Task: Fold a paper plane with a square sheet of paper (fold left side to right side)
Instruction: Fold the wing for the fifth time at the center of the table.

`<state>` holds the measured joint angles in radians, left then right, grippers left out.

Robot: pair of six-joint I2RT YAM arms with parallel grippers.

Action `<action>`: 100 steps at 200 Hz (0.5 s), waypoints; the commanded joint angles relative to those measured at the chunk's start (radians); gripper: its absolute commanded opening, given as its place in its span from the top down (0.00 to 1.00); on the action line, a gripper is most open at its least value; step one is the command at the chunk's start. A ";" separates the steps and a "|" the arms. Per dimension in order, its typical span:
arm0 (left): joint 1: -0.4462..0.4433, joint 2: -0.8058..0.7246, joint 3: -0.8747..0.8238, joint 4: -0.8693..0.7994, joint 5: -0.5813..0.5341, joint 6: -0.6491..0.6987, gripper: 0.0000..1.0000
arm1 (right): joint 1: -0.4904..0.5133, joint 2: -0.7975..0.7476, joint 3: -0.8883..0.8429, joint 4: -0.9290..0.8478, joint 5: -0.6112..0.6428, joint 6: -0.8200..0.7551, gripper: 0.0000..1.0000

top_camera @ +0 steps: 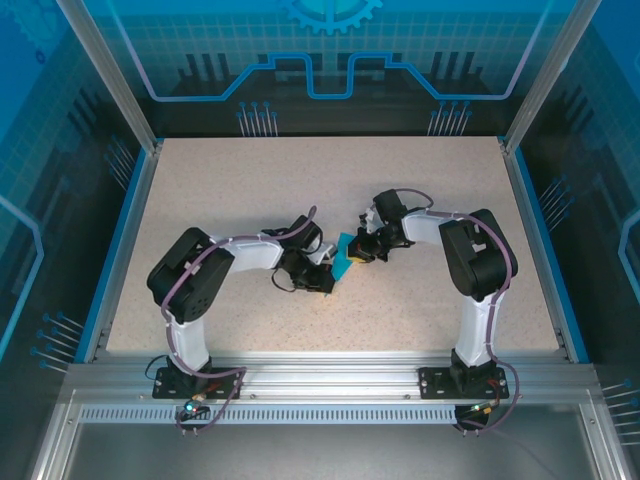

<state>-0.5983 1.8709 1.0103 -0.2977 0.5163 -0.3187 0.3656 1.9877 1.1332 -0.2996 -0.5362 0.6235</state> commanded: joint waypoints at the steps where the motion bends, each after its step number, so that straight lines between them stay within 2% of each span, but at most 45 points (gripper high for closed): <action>1: 0.010 -0.015 -0.052 -0.100 -0.011 0.000 0.94 | -0.018 0.082 -0.036 -0.128 0.154 -0.016 1.00; 59: 0.041 -0.047 -0.101 -0.087 -0.006 -0.008 0.95 | -0.017 0.073 -0.040 -0.115 0.145 -0.018 1.00; 100: 0.061 -0.088 -0.123 -0.064 0.027 -0.004 0.95 | -0.017 0.038 -0.039 -0.045 0.088 -0.015 1.00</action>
<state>-0.5526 1.8145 0.9287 -0.2821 0.5327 -0.3187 0.3649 1.9881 1.1336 -0.2955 -0.5449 0.6231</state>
